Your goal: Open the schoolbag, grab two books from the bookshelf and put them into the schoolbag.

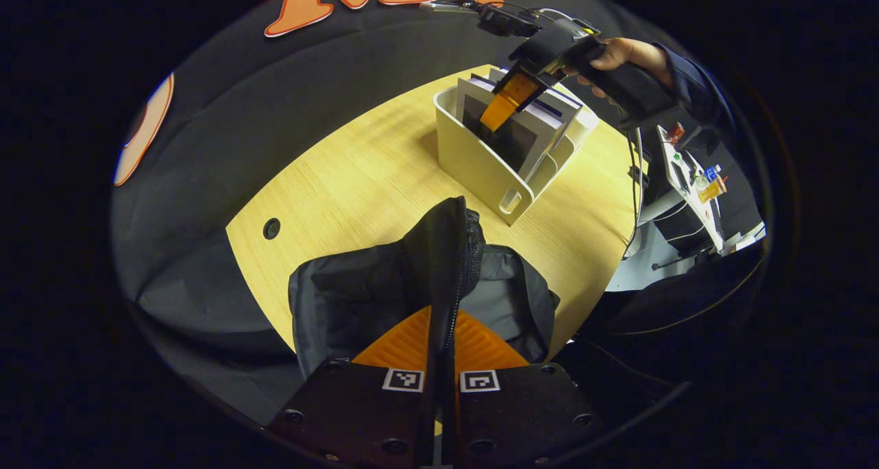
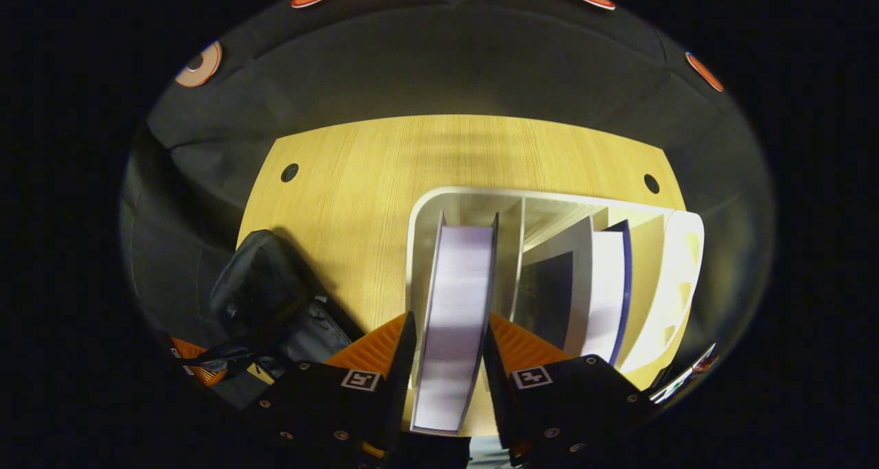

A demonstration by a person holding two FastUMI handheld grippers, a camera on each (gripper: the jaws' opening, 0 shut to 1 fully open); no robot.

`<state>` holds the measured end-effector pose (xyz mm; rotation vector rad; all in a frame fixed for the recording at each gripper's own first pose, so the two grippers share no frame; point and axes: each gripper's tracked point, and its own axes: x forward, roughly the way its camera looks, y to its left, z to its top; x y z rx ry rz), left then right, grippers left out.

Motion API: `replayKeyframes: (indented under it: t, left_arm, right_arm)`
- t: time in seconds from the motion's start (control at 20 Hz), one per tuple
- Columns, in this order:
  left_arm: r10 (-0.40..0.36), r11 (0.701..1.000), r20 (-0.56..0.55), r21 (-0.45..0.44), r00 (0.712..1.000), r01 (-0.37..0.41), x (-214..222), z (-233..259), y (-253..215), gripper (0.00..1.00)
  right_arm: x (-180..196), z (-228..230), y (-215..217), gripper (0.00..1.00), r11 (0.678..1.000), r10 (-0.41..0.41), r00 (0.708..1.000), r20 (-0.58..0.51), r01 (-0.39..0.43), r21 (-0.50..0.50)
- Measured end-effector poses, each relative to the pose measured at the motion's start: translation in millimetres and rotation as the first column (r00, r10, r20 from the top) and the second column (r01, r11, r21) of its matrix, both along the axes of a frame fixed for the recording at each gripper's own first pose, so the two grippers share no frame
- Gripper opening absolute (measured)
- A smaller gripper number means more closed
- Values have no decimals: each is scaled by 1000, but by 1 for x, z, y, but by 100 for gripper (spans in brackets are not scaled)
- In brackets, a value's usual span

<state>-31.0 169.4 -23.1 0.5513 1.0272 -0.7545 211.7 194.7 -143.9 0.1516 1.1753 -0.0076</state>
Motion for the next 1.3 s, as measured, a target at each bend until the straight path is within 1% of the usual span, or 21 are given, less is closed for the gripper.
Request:
replayKeyframes:
  t: [0.1,0.2,0.25,0.3,0.45,0.75,0.95,1.1,1.2,1.3]
  left_arm:
    - [-3,1000,-7,-1,1000,3,-1,-1,0,5]
    - [-9,1000,-5,0,1000,9,-1,-1,0,5]
    - [-10,1000,-3,-1,1000,10,-1,-2,0,5]
    - [-8,1000,-4,-2,1000,8,0,-2,-1,5]
    - [-11,1000,-8,-4,1000,11,-1,-3,0,5]
    - [-34,999,-11,1,999,34,-6,-8,-4,5]
    - [-50,999,-21,-3,999,50,-9,-13,-7,5]
    - [-57,998,-32,-13,998,56,-12,-16,-8,5]
    - [-57,998,-35,-21,998,56,-14,-19,-8,5]
    - [-57,998,-30,-26,998,56,-11,-18,-7,5]
  right_arm:
    - [-2,-11,-2,48,1000,-8,999,-44,7,-20]
    - [-2,-13,-8,41,999,-32,998,-57,30,-39]
    - [-6,-13,-9,34,999,-27,997,-73,24,-39]
    - [-8,-13,-10,40,999,-33,997,-72,30,-41]
    - [-18,-7,-12,39,998,-45,997,-68,42,-42]
    - [-41,24,-17,38,999,-50,999,-8,50,-15]
    - [-68,35,-17,39,997,-66,998,17,65,28]
    - [-91,36,-23,38,996,-80,996,27,79,31]
    - [-106,34,-22,38,994,-95,995,33,93,64]
    - [-121,33,-19,38,986,-118,993,33,113,124]
